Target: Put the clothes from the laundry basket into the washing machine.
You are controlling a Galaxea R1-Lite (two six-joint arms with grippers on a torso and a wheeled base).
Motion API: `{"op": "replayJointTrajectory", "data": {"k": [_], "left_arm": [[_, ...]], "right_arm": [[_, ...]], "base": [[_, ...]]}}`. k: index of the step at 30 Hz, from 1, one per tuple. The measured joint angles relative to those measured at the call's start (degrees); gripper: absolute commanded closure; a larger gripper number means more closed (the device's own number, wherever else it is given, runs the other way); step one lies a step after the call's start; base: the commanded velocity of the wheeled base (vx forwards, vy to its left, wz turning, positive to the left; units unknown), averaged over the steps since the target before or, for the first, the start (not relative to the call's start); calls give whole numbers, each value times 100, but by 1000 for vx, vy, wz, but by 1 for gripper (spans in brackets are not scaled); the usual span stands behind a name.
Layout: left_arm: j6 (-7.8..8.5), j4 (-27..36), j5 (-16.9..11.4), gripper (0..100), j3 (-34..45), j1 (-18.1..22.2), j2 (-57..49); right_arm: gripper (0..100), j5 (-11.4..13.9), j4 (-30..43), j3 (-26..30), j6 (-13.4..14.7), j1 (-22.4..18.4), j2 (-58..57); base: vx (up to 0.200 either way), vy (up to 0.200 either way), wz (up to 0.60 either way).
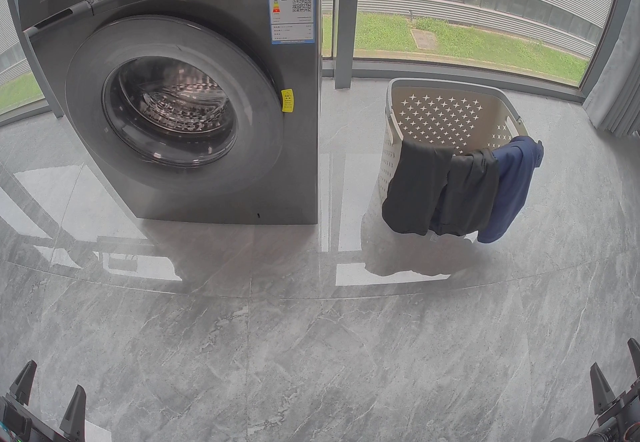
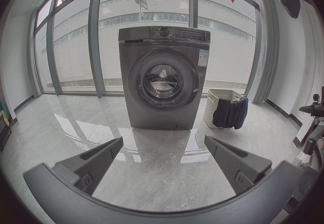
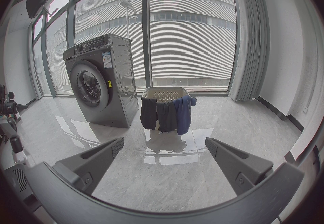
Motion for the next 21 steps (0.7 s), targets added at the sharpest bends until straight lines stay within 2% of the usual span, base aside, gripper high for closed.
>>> {"op": "replayJointTrajectory", "data": {"k": [5, 14, 21], "left_arm": [[0, 0, 0, 0, 0, 0, -2], [9, -2, -2, 0, 0, 0, -2], [11, 0, -2, 0, 0, 0, -2]], "right_arm": [[0, 0, 0, 0, 0, -4, 0], [0, 0, 0, 0, 0, 0, 0], [0, 0, 2, 0, 0, -4, 0]], "base": [[0, -200, 0], [0, 0, 0], [200, 0, 0]]}}
